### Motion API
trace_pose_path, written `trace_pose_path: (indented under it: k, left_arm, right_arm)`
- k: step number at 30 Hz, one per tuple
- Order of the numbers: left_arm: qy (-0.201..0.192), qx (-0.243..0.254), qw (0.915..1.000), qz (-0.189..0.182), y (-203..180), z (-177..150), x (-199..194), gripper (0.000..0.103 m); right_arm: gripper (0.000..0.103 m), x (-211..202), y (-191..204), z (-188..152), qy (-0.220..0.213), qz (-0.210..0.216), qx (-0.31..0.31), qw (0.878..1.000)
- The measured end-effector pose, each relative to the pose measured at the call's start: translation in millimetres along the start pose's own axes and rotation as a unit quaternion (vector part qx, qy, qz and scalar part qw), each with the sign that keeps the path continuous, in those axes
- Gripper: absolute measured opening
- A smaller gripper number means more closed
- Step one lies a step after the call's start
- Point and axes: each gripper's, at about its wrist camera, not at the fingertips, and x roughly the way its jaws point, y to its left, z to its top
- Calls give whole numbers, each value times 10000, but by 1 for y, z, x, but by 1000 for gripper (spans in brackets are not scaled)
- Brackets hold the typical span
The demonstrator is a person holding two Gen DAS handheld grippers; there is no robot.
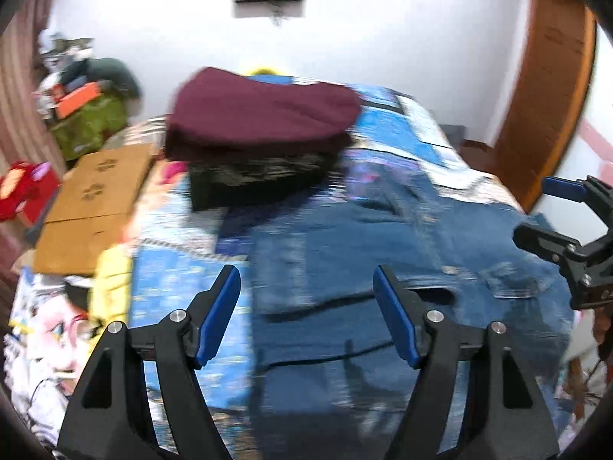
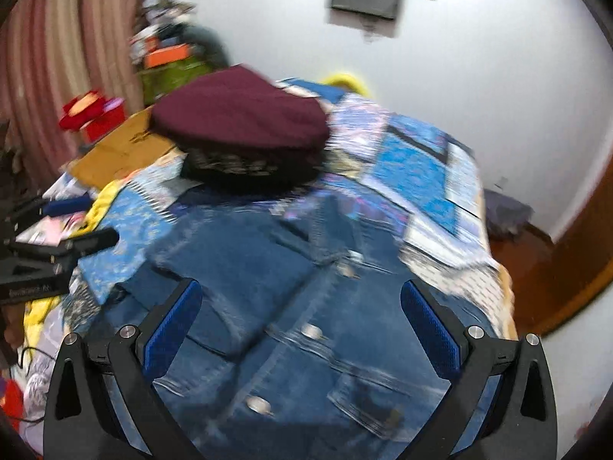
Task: Fold large clothes
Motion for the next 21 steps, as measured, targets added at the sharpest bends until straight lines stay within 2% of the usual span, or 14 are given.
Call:
trace_pose_path:
  k: [6,9,15,20,21]
  left_arm:
    - [155,-321,9988,329,44,-20,1,71]
    - [243,-490,9977,411,61,-31,2,71]
    - [366,-801,9950,472,85,-46,7,71]
    - [472,-892,9937,480,92,-51,13,71]
    - [475,-898,9937,473,93,-51,13,71]
  right_arm:
    - [103,38,61,13,367,636,-964,9926]
    - [101,63,85,16,648,781,-1383,9852]
    - [101,119,121,16,1312,898,-1839,9700]
    - [88,153,138,11,1689,735,-2044,9614]
    - [81,158,139,9,1761,722,-2054,9600]
